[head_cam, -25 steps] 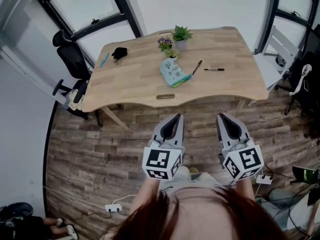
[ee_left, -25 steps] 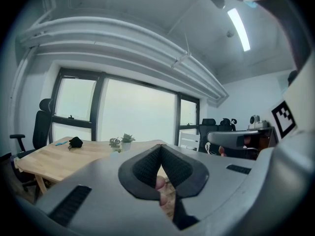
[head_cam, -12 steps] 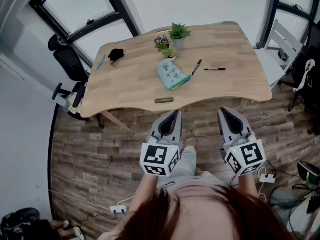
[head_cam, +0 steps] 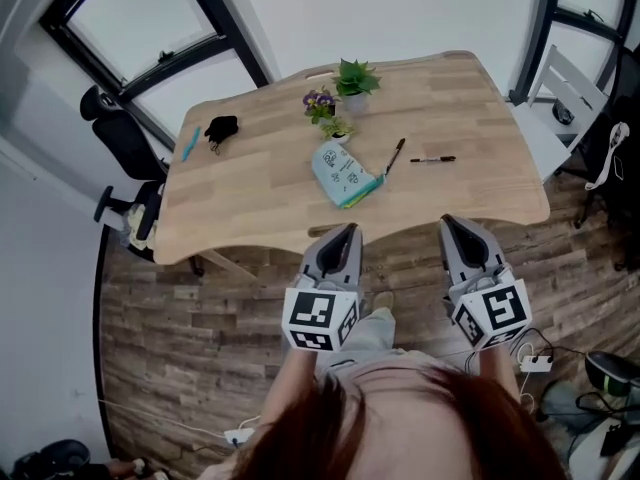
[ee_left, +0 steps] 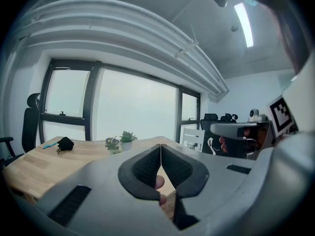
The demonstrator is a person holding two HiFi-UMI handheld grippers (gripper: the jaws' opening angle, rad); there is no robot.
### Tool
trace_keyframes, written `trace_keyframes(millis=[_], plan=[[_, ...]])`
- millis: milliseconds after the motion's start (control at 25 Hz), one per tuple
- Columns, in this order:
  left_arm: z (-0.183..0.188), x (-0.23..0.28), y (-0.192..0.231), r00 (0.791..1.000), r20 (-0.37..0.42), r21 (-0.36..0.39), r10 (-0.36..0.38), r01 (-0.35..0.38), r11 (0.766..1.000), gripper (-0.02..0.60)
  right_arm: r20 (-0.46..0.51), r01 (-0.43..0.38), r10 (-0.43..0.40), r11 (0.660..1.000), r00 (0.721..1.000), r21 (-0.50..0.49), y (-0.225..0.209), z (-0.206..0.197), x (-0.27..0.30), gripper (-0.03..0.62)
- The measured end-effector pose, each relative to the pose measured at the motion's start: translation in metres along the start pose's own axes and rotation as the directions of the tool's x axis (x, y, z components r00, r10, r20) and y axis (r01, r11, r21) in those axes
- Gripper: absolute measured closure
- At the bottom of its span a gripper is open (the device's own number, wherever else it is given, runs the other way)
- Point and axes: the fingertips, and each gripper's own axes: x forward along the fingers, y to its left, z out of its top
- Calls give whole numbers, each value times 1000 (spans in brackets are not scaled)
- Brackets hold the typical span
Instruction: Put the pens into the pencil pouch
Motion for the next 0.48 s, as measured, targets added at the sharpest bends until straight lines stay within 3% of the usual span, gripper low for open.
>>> trace_keyframes(millis=[480], plan=[[-12, 72, 52, 993, -97, 35, -72, 76, 997, 578, -34, 63, -64, 997, 997, -35, -30, -1, 75, 592]])
